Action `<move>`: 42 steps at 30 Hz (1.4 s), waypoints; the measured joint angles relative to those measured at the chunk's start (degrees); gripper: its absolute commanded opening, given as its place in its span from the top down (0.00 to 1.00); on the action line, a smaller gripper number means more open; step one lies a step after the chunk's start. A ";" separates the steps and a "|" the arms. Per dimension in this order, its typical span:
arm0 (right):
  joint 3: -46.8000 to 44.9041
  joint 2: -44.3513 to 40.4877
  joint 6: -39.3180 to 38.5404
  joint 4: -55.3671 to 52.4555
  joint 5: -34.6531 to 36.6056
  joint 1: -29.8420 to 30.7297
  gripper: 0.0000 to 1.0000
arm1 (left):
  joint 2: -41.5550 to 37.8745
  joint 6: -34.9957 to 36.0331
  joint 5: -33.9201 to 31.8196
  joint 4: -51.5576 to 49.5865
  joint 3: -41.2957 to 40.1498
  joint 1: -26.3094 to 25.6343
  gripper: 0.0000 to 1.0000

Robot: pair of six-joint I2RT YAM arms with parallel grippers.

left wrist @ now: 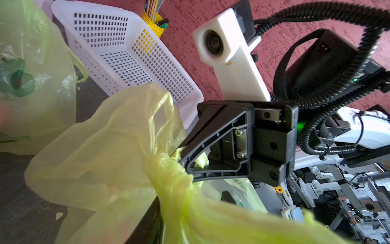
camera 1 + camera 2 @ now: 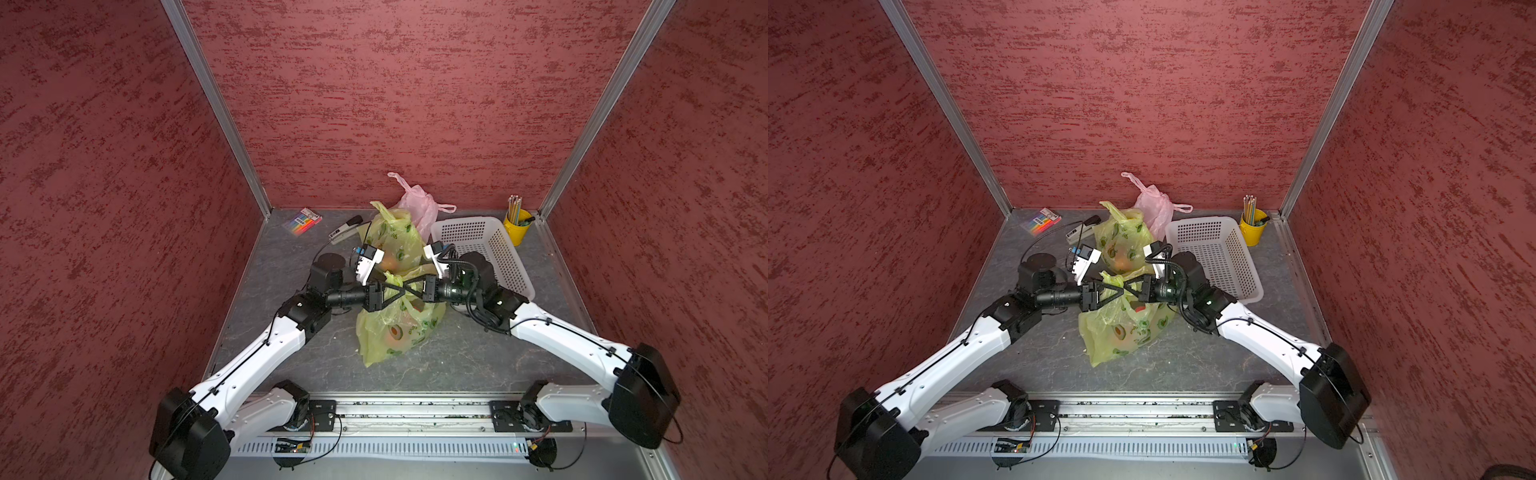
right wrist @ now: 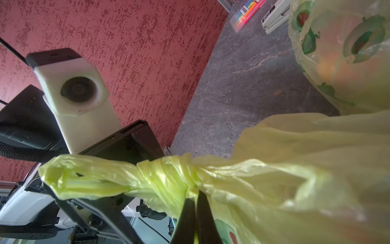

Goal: Place the peach into a plastic bag & tie a knot
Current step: Cross the plastic bag at the center of the board.

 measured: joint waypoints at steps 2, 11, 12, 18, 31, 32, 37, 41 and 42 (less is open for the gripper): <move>0.00 0.00 -0.02 0.00 0.00 0.00 1.00 | 0.02 -0.52 0.33 0.44 -0.07 0.31 0.53; 0.00 0.00 0.00 0.55 -0.11 0.00 1.00 | 2.45 -2.80 -0.22 2.29 0.09 1.25 0.54; 0.00 0.00 -0.02 0.70 -0.11 0.00 1.00 | 3.10 -2.89 -0.39 2.25 0.28 1.25 0.54; 0.00 0.00 -0.04 1.03 -0.31 0.00 1.00 | 5.09 -3.72 -1.05 2.05 1.62 1.11 0.60; -0.76 -0.02 -0.31 1.36 -0.35 0.00 1.00 | 5.27 -7.56 -0.74 3.87 1.84 0.96 0.77; -0.76 -0.04 -0.37 1.36 -0.35 0.00 1.00 | 5.40 -7.67 -0.79 3.85 1.90 0.94 0.79; -0.87 -0.37 -1.14 0.66 -0.02 -0.13 1.00 | 6.75 -7.54 -1.20 2.29 3.43 0.48 0.94; 0.15 -1.68 -4.28 -3.21 0.57 -0.39 0.86 | 7.58 -6.19 -0.92 0.15 5.38 0.09 1.00; 0.85 -2.03 -5.31 -4.79 0.74 -0.44 0.80 | 7.72 -5.70 -0.26 -0.13 5.88 0.11 1.00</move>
